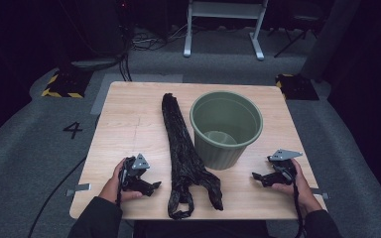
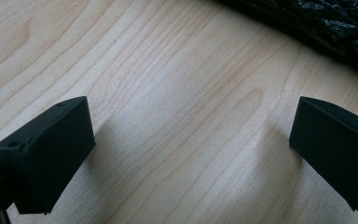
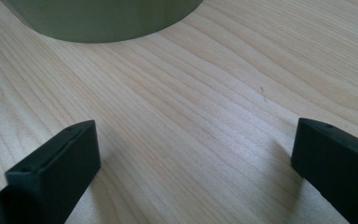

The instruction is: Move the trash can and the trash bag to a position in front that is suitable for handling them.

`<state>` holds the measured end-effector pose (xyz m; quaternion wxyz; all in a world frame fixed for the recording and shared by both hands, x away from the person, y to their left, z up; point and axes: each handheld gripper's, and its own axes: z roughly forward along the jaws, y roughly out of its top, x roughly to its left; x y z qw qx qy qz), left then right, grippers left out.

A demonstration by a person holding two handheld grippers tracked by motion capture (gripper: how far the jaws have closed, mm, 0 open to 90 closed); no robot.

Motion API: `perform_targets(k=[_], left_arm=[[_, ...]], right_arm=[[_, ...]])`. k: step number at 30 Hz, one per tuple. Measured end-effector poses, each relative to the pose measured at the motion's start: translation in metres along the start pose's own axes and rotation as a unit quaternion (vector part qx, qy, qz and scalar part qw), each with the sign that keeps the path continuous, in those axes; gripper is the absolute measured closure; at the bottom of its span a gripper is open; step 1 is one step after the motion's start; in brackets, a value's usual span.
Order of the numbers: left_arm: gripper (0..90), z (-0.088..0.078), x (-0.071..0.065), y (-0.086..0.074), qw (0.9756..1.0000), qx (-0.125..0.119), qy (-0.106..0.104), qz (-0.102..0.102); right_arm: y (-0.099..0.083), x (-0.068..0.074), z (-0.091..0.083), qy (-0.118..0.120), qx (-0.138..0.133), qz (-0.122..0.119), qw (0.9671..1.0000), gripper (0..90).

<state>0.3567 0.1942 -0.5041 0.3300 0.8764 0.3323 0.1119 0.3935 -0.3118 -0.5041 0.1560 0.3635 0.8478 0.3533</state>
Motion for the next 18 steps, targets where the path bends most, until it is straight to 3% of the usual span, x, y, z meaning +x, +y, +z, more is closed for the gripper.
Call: perform_targets(k=[3,6,8,11,18], left_arm=[[0.1,-0.001,-0.001,-0.001,1.0000,0.001,0.006,-0.006],[0.1,-0.001,-0.003,-0.001,0.9999,-0.001,0.007,-0.014],[0.1,-0.002,-0.004,-0.002,0.9998,0.001,0.013,-0.015],[0.1,-0.002,-0.005,-0.003,0.9997,-0.001,0.016,-0.017],[0.1,-0.003,-0.005,-0.003,0.9997,0.001,0.015,-0.019]], right_arm=[[0.000,-0.003,-0.002,0.004,-0.017,0.010,0.9998,16.2],[0.001,-0.007,-0.003,0.014,-0.021,0.028,0.9993,16.3],[0.002,-0.008,-0.006,0.005,-0.026,0.027,0.9993,17.3],[0.007,-0.009,-0.014,0.011,-0.048,0.025,0.9985,17.3],[0.026,0.003,-0.041,0.012,-0.095,-0.003,0.9954,17.3]])
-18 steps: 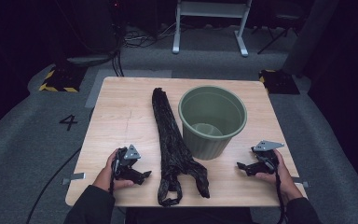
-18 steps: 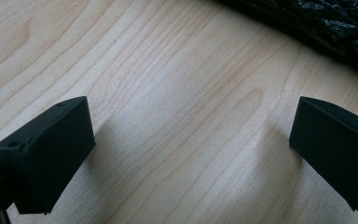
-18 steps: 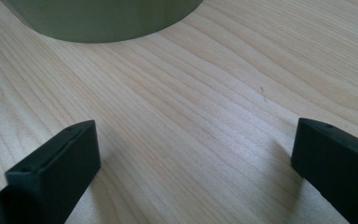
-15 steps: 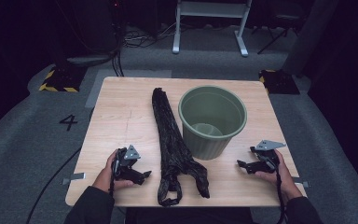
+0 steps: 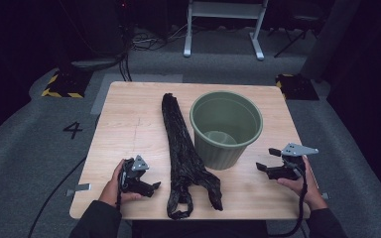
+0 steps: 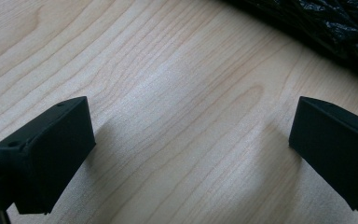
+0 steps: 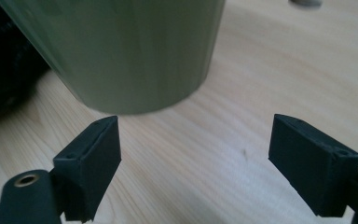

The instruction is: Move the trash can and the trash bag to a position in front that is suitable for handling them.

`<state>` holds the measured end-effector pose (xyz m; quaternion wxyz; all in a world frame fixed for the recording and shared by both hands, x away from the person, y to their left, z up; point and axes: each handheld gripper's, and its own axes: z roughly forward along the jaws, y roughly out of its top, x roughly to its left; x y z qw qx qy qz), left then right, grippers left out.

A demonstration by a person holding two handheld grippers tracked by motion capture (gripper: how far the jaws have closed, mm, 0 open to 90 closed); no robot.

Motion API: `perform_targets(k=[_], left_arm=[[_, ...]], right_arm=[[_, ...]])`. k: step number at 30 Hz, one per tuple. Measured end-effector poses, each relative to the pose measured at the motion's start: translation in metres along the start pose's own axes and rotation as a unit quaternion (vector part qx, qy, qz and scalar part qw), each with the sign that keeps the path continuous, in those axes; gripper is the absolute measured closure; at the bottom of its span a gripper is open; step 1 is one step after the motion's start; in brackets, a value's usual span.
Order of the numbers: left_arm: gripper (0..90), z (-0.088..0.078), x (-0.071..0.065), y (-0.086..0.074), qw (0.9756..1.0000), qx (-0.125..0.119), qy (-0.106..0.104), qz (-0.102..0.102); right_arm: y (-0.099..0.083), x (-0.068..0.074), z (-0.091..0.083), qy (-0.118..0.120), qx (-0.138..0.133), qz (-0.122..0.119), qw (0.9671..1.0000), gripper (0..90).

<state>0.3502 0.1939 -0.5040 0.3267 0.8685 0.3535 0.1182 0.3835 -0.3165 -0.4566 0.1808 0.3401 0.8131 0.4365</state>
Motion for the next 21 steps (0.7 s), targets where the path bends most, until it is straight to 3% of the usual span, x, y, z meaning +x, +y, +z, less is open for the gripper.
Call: perform_targets(k=[5,9,12,16,21], left_arm=[[0.1,0.000,0.000,0.000,1.0000,0.000,0.001,-0.001],[0.1,0.000,0.000,0.000,1.0000,0.000,0.000,0.000],[0.1,0.000,0.000,0.000,1.0000,0.000,0.001,-0.001],[0.1,0.000,0.000,0.000,1.0000,0.000,0.001,-0.001],[0.1,0.000,0.000,0.000,1.0000,0.000,0.001,-0.001]], right_arm=[[0.021,0.008,-0.018,0.007,-0.041,-0.013,0.9991,17.4],[0.037,0.012,-0.025,0.016,-0.058,-0.015,0.9981,18.2],[0.045,0.018,-0.023,0.011,-0.059,-0.025,0.9979,18.1],[0.056,0.021,-0.032,-0.015,-0.077,-0.039,0.9962,19.8],[0.071,0.019,-0.046,-0.001,-0.105,-0.047,0.9934,19.4]])
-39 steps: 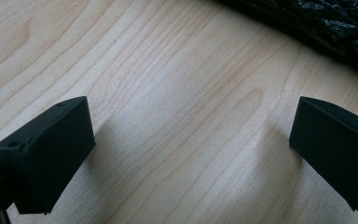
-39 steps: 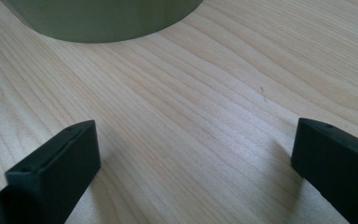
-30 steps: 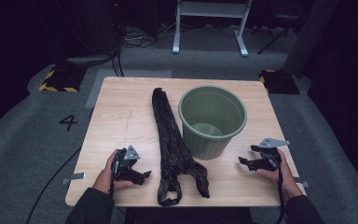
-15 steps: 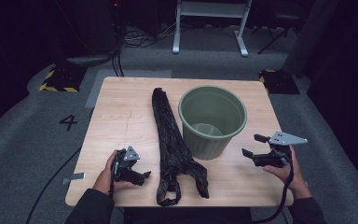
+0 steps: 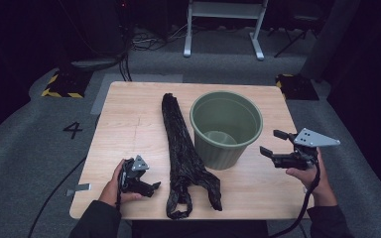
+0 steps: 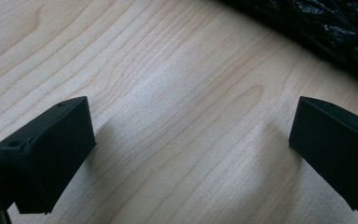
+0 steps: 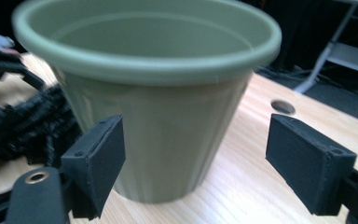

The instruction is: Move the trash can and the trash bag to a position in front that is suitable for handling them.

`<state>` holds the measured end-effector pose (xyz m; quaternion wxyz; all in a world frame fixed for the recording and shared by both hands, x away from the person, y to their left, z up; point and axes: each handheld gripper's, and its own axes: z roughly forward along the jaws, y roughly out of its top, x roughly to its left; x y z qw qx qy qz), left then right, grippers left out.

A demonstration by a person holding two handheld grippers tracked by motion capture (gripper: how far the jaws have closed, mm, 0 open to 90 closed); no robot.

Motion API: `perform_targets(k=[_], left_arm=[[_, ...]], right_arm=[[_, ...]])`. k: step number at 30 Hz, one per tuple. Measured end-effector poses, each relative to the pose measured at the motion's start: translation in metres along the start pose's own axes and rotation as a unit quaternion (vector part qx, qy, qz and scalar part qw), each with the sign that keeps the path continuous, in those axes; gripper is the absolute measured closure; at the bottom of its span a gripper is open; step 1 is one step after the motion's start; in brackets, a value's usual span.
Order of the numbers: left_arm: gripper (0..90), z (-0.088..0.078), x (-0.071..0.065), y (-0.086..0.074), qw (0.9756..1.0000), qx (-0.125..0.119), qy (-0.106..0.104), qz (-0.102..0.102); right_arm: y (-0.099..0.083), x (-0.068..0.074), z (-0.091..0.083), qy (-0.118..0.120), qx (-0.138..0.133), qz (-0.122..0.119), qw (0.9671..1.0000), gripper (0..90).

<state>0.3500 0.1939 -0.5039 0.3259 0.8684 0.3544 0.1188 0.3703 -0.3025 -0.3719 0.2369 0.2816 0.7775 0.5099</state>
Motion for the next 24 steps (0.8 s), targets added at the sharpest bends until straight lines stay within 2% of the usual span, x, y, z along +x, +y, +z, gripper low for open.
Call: perform_targets(k=[3,9,12,17,21,24], left_arm=[[0.1,0.000,0.000,0.000,1.0000,0.000,0.000,0.000],[0.1,0.000,0.000,0.000,1.0000,0.000,0.001,-0.002],[0.2,0.000,-0.001,0.000,1.0000,0.000,0.001,-0.002],[0.3,0.000,-0.001,0.000,1.0000,-0.001,0.002,-0.002],[0.3,0.000,-0.001,0.000,1.0000,0.000,0.002,-0.002],[0.3,0.000,-0.001,0.000,1.0000,0.000,0.002,-0.002]], right_arm=[[0.007,0.001,-0.001,0.002,-0.013,0.003,0.9999,18.9],[0.020,0.013,0.004,-0.003,-0.025,-0.023,0.9994,18.8],[0.026,0.020,0.010,0.006,-0.031,-0.036,0.9989,18.6],[0.034,0.030,0.022,0.019,-0.022,-0.057,0.9979,18.4],[0.037,0.036,0.034,0.049,-0.006,-0.066,0.9966,15.7],[0.038,0.038,0.040,0.064,0.004,-0.070,0.9955,17.8]])
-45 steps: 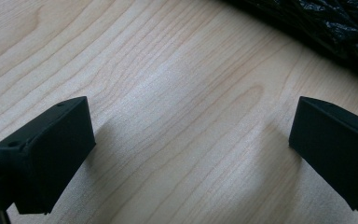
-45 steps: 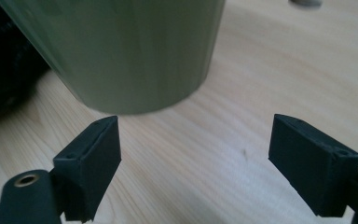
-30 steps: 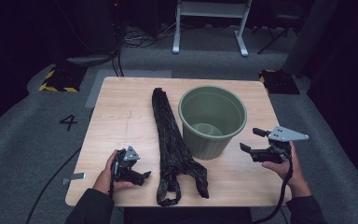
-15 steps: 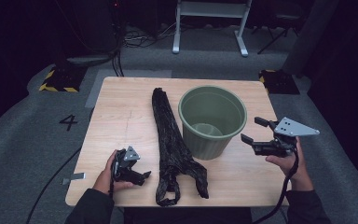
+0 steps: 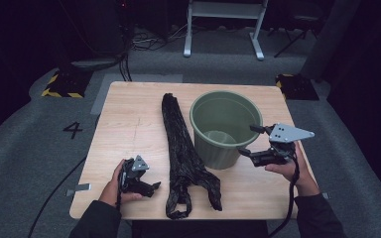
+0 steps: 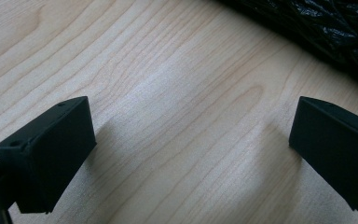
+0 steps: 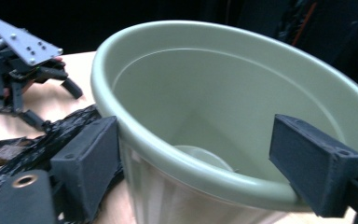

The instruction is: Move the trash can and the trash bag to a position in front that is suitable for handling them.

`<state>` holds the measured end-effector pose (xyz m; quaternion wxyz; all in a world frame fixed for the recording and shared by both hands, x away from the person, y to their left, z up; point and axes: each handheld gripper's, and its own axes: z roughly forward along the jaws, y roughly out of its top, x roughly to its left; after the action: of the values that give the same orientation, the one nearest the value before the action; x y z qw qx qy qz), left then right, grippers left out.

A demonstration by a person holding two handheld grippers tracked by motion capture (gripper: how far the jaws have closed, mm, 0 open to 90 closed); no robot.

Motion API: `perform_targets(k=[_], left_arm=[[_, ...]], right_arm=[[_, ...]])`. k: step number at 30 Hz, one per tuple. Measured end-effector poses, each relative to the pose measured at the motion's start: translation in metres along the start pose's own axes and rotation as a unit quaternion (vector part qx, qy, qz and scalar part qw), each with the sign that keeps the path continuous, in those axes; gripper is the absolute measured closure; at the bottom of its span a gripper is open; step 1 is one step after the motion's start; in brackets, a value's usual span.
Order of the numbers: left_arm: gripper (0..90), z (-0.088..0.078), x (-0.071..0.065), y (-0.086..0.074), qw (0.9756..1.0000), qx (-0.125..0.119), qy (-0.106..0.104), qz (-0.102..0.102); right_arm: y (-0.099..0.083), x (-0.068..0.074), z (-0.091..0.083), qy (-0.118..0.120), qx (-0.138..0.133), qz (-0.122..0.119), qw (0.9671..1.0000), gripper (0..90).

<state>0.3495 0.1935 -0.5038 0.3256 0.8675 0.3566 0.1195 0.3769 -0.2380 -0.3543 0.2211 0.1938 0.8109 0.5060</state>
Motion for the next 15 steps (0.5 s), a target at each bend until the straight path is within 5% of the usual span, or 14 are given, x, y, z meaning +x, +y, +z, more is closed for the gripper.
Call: perform_targets(k=[5,15], left_arm=[[0.3,0.001,-0.001,0.001,1.0000,-0.001,0.003,0.000],[0.3,0.004,-0.007,0.004,1.0000,-0.001,0.001,-0.003]], right_arm=[[0.003,-0.002,0.005,0.020,0.011,-0.013,0.9997,25.4],[0.009,-0.010,0.020,-0.013,0.028,-0.028,0.9991,24.3]])
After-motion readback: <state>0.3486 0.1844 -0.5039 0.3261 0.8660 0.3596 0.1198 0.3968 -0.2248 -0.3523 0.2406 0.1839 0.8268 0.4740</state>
